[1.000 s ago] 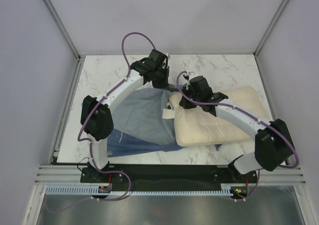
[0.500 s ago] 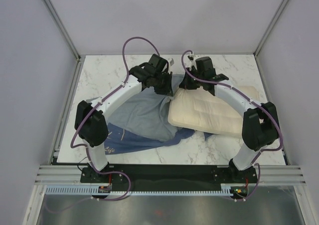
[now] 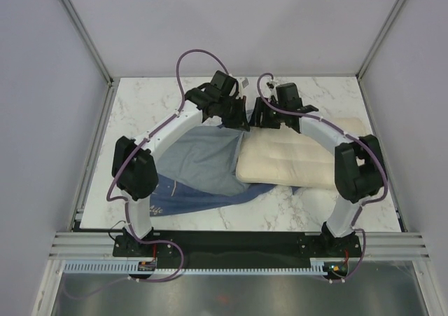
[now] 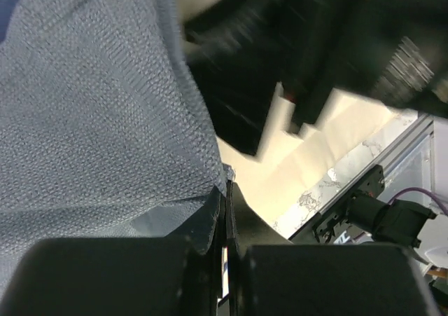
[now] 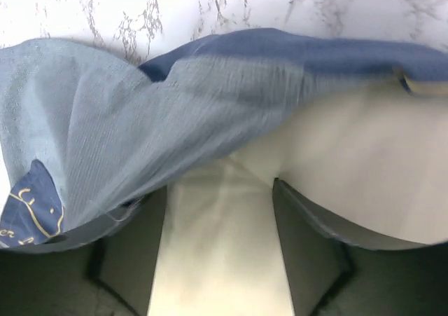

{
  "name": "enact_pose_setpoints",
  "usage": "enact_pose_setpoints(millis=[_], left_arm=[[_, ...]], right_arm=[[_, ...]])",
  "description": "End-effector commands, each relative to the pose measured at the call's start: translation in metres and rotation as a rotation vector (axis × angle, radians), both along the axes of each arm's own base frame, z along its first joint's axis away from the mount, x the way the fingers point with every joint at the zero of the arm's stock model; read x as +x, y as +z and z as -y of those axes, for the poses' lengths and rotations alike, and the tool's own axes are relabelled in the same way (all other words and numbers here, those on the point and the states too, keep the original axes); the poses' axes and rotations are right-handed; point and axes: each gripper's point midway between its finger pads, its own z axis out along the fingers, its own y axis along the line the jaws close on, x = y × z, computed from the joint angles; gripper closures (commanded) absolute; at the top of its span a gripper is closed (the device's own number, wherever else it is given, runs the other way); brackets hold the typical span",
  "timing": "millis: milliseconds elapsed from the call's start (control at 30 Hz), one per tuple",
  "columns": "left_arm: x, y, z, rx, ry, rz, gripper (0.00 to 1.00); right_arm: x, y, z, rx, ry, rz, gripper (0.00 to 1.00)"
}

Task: Put the pillow into the pillowcase

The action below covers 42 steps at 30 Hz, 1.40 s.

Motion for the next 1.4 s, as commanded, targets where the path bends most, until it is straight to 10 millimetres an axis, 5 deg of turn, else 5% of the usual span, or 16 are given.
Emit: enact_pose_setpoints(millis=[0, 67, 167, 333, 600, 900, 967, 1000, 1033, 1067, 1167, 1367], left_arm=[[0.007, 0.025, 0.013, -0.099, -0.011, -0.032, 0.98], [0.021, 0.018, 0.008, -0.088, 0.028, -0.037, 0.98], [0.034, 0.011, -0.005, -0.062, 0.087, -0.033, 0.98], [0.044, 0.008, -0.016, -0.058, 0.123, -0.036, 0.98], [0.046, 0.018, -0.022, -0.078, 0.139, -0.029, 0.98], [0.046, 0.005, -0.030, -0.059, 0.150, -0.050, 0.98], [0.047, -0.001, -0.032, -0.051, 0.153, -0.058, 0.98], [0.047, -0.003, -0.032, -0.048, 0.156, -0.059, 0.98], [0.047, -0.007, -0.033, -0.043, 0.158, -0.065, 0.98], [0.047, -0.009, -0.033, -0.043, 0.161, -0.070, 0.98], [0.047, -0.018, -0.035, -0.031, 0.171, -0.064, 0.98], [0.049, -0.033, -0.044, 0.015, 0.183, -0.044, 0.98]], right_arm=[[-0.010, 0.061, 0.032, -0.023, -0.051, 0.195, 0.28], [-0.042, 0.074, 0.039, -0.025, -0.041, 0.236, 0.24], [-0.084, 0.070, 0.049, -0.116, -0.024, 0.275, 0.02], [-0.148, 0.037, 0.035, -0.332, 0.055, 0.276, 0.02], [-0.167, -0.005, 0.015, -0.530, 0.062, 0.270, 0.02], [-0.164, -0.055, -0.009, -0.604, 0.175, 0.214, 0.02], [-0.164, -0.057, -0.012, -0.598, 0.183, 0.215, 0.20], [-0.161, -0.058, -0.012, -0.610, 0.182, 0.216, 0.42], [-0.155, -0.056, -0.008, -0.634, 0.149, 0.230, 0.90], [-0.153, -0.056, -0.004, -0.653, 0.129, 0.223, 1.00], [-0.140, -0.041, -0.007, -0.590, 0.109, 0.218, 1.00], [-0.099, 0.034, 0.003, -0.281, 0.037, 0.245, 1.00]])
